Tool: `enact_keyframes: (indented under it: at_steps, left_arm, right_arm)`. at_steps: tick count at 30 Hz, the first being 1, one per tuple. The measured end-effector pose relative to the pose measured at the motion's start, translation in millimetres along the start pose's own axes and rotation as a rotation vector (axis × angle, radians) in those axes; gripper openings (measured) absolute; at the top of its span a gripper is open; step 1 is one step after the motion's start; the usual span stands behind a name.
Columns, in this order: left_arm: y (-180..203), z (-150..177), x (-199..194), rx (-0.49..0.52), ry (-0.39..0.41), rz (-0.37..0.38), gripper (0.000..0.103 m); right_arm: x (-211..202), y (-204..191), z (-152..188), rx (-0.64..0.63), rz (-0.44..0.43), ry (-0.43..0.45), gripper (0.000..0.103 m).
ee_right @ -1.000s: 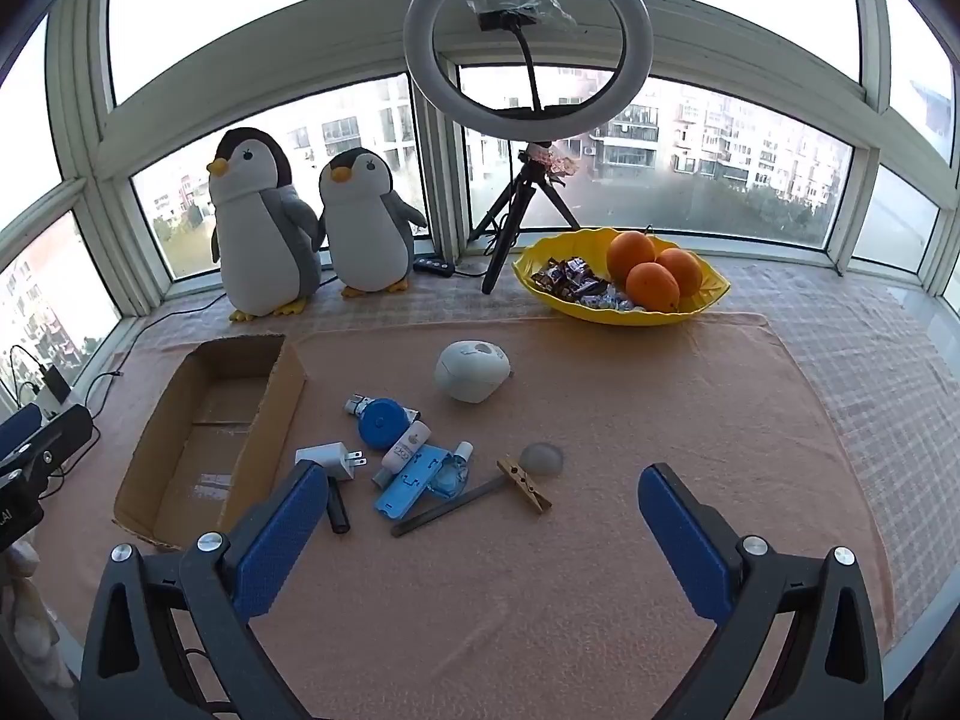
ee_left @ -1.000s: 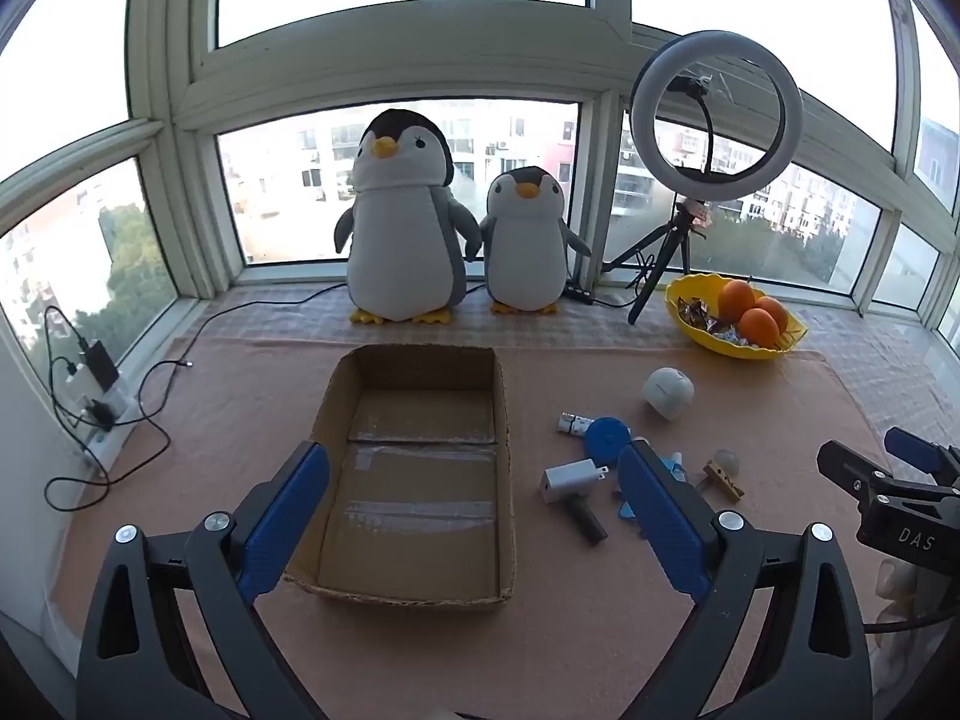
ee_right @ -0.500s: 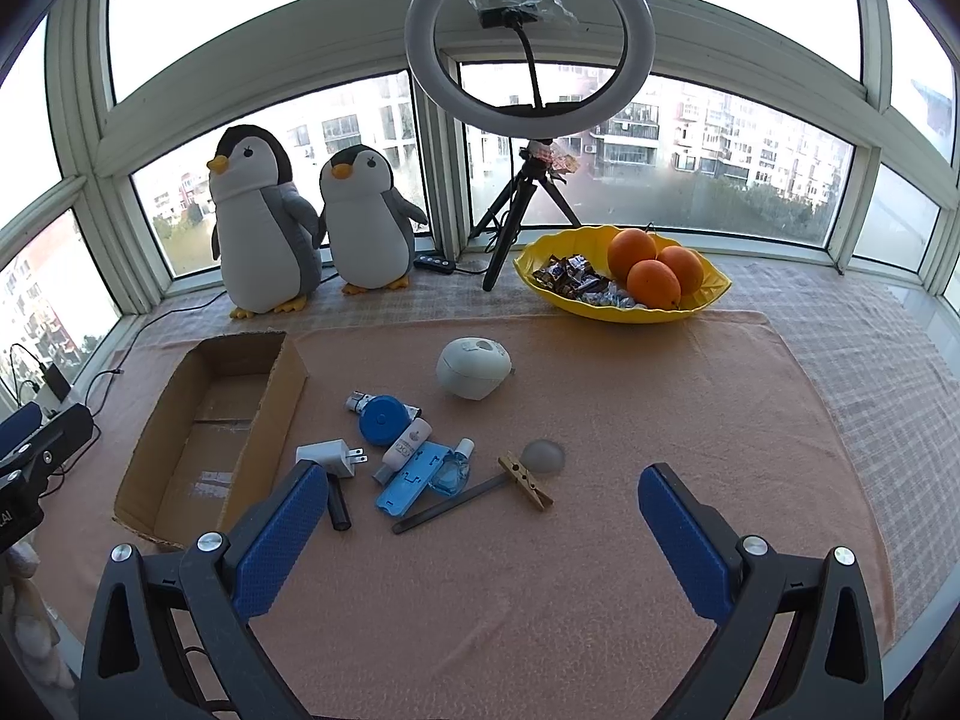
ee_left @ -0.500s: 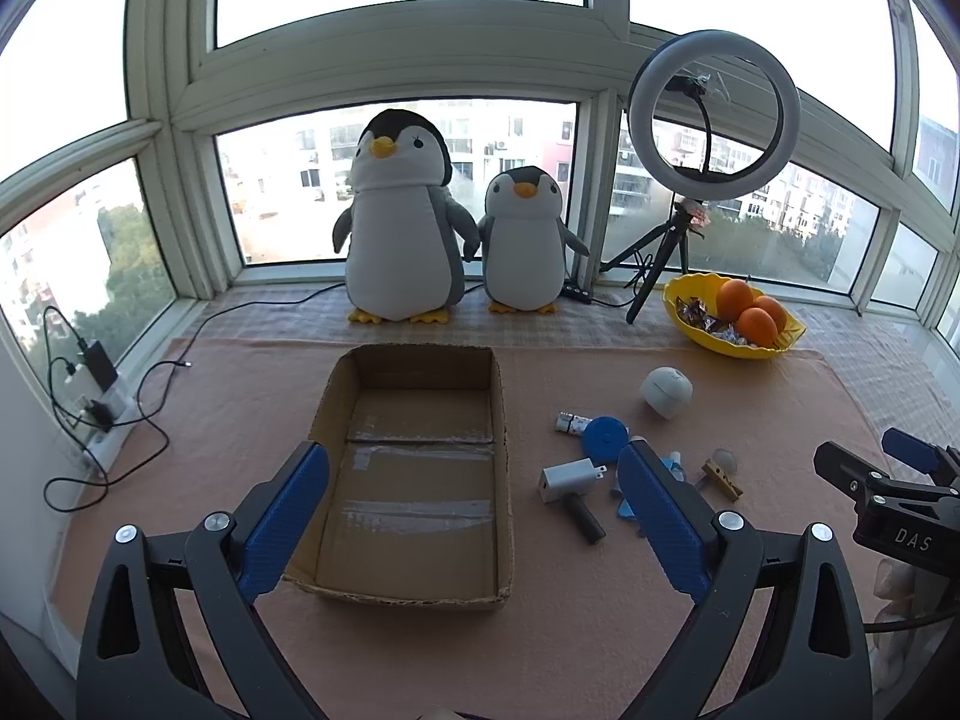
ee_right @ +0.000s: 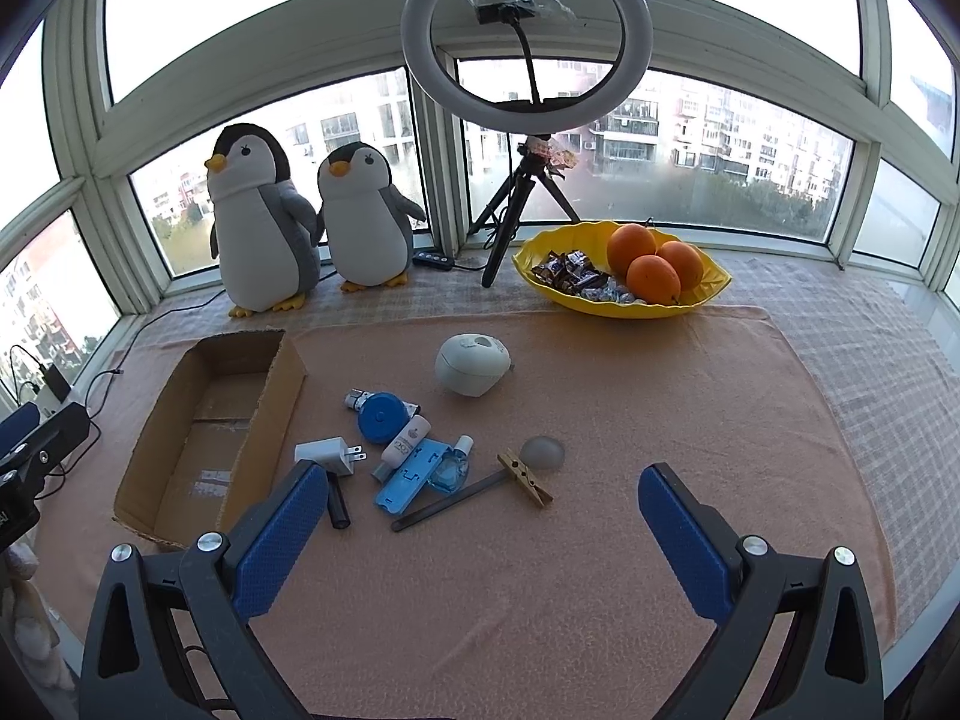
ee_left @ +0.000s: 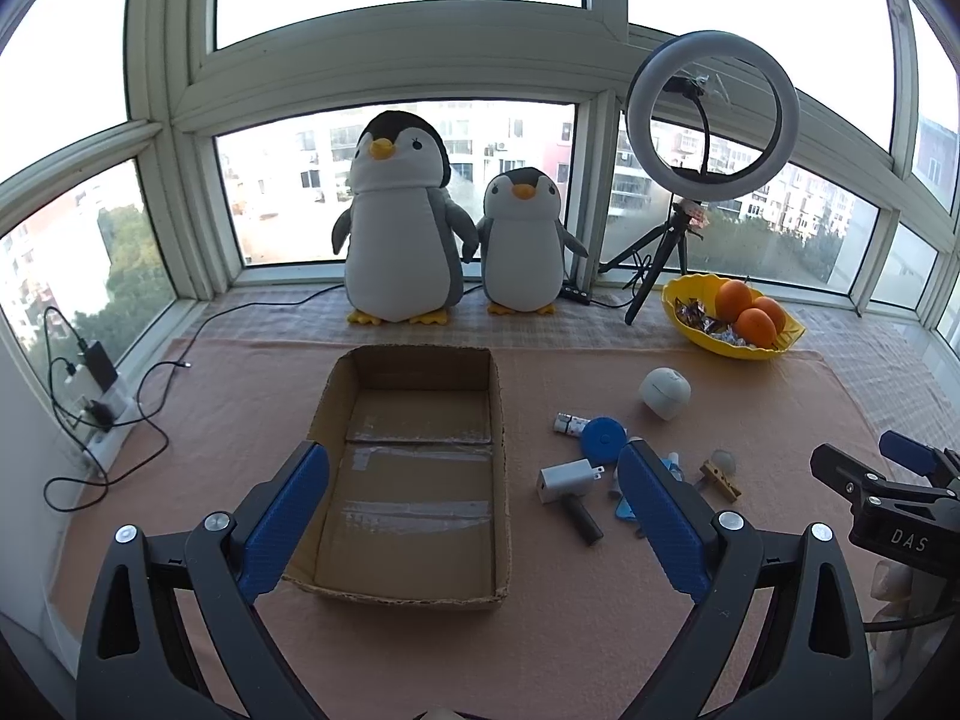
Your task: Organize rigid objects
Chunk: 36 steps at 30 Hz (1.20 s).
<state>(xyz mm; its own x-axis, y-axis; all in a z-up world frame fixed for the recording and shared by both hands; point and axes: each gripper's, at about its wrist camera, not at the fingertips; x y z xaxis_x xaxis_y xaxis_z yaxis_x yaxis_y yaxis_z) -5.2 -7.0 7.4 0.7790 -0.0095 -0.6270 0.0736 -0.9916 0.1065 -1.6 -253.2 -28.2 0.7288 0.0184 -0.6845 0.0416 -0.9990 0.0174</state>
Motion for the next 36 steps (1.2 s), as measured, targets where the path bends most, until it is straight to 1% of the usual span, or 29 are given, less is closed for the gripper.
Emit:
enact_keyframes:
  at_steps: [26,36]
  left_arm:
    - [2.7,0.9,-1.5,0.000,0.001,0.001,0.097]
    - [-1.4,0.8,4.6,-0.007,-0.010,-0.007,0.097]
  right_arm:
    - [3.6,1.5,2.7,0.004,-0.005,-0.020,0.102]
    - [8.9,0.3,3.2,0.003,-0.007,-0.034,0.102]
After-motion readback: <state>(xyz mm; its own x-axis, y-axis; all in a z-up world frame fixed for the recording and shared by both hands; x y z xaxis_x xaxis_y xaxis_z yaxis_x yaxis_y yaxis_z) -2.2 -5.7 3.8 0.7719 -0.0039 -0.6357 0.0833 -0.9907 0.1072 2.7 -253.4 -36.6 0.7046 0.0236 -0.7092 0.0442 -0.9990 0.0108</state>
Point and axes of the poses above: each gripper's, at about its wrist camera, not at the fingertips, and x roughly the way its jaws point, y to its right, z to its underside, and after that the axes turned 7 degrees about -x, right-handed
